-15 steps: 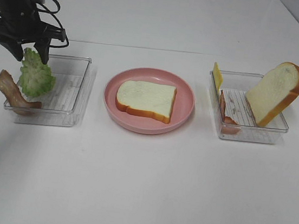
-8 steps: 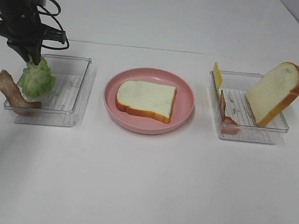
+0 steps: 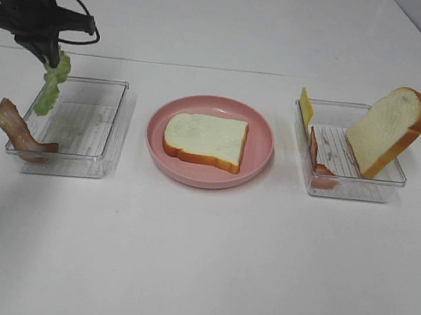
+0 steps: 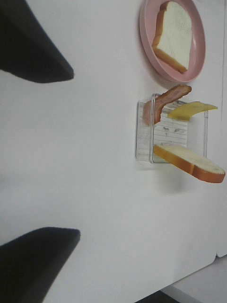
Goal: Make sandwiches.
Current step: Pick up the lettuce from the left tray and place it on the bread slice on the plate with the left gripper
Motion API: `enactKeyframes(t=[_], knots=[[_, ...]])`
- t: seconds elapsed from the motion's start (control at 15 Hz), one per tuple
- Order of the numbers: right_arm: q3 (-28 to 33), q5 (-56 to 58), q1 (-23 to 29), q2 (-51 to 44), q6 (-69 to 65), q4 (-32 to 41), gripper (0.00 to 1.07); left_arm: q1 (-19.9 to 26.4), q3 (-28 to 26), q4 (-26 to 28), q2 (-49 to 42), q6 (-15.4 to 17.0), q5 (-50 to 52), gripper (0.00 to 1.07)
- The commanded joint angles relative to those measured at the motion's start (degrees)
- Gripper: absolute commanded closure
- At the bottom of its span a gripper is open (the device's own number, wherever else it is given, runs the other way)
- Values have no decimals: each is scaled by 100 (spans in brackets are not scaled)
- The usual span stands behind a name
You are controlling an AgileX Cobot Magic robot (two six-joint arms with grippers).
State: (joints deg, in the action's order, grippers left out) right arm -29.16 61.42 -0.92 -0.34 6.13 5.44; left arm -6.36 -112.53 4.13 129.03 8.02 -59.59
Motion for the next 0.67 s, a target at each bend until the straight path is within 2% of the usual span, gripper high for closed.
enactKeyframes(t=[0.07, 0.13, 0.4, 0.47, 0.6, 0.67], knots=[[11, -46, -46, -80, 46, 11, 29, 11, 0, 619, -332, -372, 269, 107], [11, -46, -46, -80, 46, 11, 29, 11, 0, 1238, -418, -802, 378, 107], [11, -46, -46, -80, 46, 11, 29, 6, 0, 3627, -327, -1725, 533, 107], [11, -46, -46, -80, 46, 11, 29, 0, 0, 3942, -309, -1851, 539, 107], [11, -46, -46, -80, 46, 11, 29, -132, 0, 4767, -166, -2372, 539, 107], [11, -46, -46, -80, 46, 11, 29, -241, 0, 5031, -63, -2527, 539, 107]])
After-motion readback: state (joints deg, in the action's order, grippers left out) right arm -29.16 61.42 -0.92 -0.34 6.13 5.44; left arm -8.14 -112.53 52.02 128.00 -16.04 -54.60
